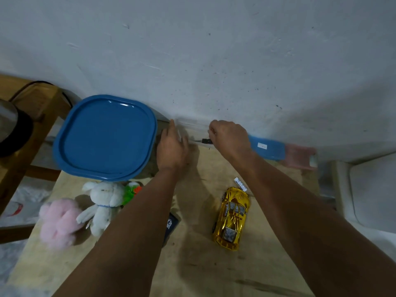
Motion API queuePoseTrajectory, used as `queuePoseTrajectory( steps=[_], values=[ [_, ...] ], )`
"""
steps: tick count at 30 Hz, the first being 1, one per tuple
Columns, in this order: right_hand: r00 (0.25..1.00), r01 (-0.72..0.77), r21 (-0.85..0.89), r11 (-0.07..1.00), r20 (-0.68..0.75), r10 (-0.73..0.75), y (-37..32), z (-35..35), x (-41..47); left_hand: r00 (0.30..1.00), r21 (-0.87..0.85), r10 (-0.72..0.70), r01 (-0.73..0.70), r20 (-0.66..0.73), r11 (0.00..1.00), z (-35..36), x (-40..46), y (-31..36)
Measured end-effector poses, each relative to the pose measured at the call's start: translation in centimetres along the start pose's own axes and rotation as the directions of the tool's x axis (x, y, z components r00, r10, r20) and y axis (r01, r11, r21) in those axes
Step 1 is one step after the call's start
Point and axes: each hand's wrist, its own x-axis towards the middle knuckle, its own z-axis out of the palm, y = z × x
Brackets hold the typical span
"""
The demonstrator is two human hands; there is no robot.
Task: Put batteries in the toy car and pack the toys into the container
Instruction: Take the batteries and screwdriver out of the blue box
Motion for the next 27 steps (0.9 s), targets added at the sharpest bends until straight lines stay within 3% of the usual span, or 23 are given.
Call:
queuePoseTrajectory(
  steps=[4,8,15,23,27],
  values=[
    [0.991,0.079,0.102,0.992,0.099,-0.089,0.3,1.7,-1.1,1.0,-0.016,-0.009,0.009,-0.017,1.0,0.4,0.5,-0.2],
    [0.957,0.069,0.032,0.997,0.281,-0.075,0.5,2.3,-1.1,0.999,-0.03,-0.029,0.028,-0.03,0.999,0.6,0.8,-0.1],
    [0.919,0.056,0.027,0.998,0.39,-0.062,0.4,3.0,0.0,0.999,0.055,-0.042,0.041,0.008,0.998,0.6,0.8,0.1],
    [0.93,-0.123,0.302,0.945,0.368,0.004,1.0,2.1,0.6,0.998,0.079,-0.052,0.049,0.034,0.996,0.6,0.9,-0.1],
    [0.968,-0.122,0.461,0.879,0.25,0.003,1.1,1.6,-0.2,0.998,0.081,-0.057,0.053,0.039,0.995,0.3,0.7,0.2]
  ],
)
